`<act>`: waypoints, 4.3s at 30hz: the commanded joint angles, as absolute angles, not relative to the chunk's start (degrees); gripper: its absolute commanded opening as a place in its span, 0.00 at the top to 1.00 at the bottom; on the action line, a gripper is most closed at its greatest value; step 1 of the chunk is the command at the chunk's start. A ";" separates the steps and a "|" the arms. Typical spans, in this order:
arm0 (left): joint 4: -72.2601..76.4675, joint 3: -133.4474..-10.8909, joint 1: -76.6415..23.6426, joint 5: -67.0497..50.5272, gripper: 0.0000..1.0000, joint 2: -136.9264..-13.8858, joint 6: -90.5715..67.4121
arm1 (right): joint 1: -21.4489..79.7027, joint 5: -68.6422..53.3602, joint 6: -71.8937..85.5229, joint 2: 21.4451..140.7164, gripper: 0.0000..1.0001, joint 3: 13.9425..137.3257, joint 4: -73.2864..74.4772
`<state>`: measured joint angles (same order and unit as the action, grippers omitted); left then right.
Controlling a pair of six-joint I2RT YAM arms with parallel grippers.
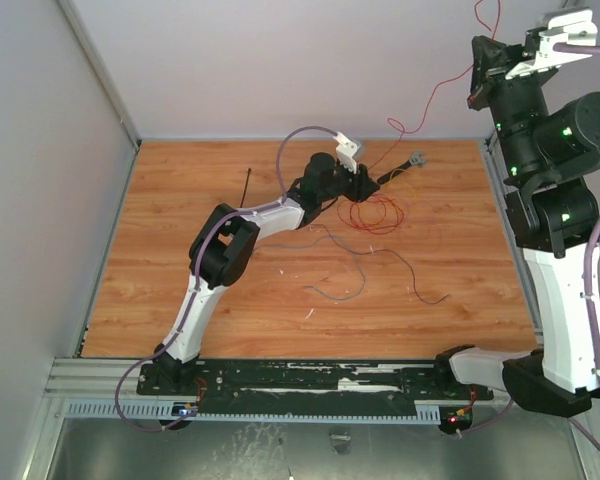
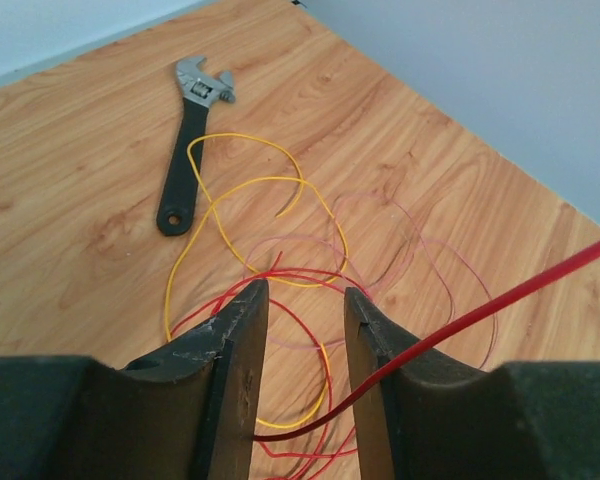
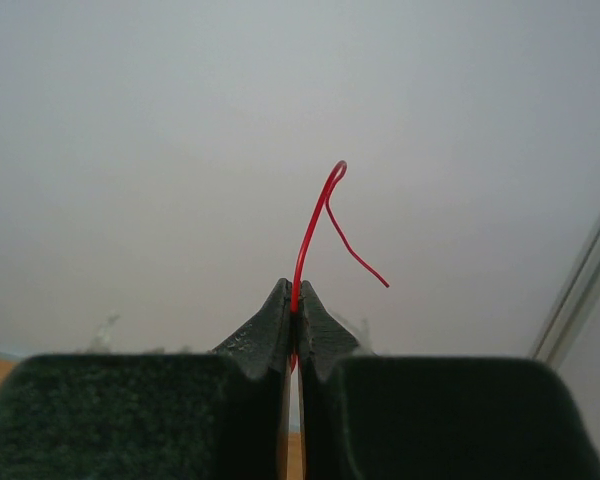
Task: Zip-tie the wires
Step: Untie the cable at the center of the board, then place the cable at the center of the board.
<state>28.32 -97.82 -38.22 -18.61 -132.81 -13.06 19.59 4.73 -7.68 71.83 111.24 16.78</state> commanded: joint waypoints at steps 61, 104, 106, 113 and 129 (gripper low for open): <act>-16.96 -71.78 -12.54 8.48 1.00 -84.19 -5.96 | 11.01 27.32 -1.05 64.16 1.00 78.12 26.19; -39.56 -59.81 -10.44 5.47 1.00 -82.94 -5.45 | 9.79 10.67 20.73 53.86 1.00 37.10 19.18; -39.21 -59.51 -10.63 5.91 1.00 -83.98 -5.41 | 9.83 9.97 21.06 54.81 1.00 36.43 18.26; -39.08 -59.21 -11.48 9.26 1.00 -88.46 -5.10 | 9.79 9.86 20.67 56.86 0.88 32.81 15.02; -38.30 -59.95 -15.06 13.58 0.79 -96.88 -5.71 | 9.83 9.45 20.24 60.20 0.72 30.43 10.97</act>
